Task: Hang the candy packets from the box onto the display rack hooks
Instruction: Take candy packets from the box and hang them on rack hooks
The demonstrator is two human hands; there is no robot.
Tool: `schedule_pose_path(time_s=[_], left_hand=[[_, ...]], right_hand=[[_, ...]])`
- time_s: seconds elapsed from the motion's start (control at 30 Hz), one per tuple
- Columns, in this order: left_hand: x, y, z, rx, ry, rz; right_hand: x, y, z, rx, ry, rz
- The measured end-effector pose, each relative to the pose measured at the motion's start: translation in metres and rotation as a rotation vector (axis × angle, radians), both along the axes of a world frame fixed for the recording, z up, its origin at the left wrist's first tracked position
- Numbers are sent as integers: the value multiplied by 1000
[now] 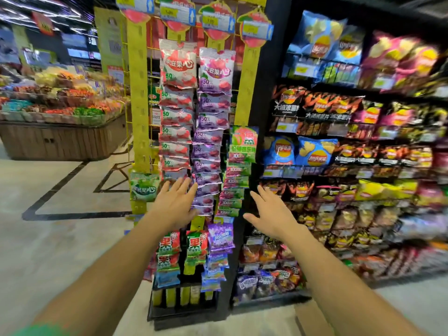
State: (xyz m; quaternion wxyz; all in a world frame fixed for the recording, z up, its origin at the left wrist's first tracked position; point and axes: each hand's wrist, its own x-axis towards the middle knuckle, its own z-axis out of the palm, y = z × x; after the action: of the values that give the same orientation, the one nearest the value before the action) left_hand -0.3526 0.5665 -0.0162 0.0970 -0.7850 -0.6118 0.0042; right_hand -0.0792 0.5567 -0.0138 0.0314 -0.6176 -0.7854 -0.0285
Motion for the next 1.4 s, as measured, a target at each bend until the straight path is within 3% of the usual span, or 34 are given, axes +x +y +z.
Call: schedule_pose_path(time_s=[0.23, 0.53, 0.87, 1.1, 1.4], left_hand=[[148, -2, -25, -117, 119, -214], [453, -4, -70, -155, 152, -574], [668, -15, -132, -298, 199, -664], [757, 17, -194, -406, 137, -652], [855, 111, -245, -529, 95, -511]], right_hand=[[135, -42, -29, -63, 48, -193], [405, -129, -78, -105, 52, -563], [617, -205, -130, -279, 57, -792], [705, -175, -177, -320, 61, -773], [819, -56, -225, -479, 53, -698]])
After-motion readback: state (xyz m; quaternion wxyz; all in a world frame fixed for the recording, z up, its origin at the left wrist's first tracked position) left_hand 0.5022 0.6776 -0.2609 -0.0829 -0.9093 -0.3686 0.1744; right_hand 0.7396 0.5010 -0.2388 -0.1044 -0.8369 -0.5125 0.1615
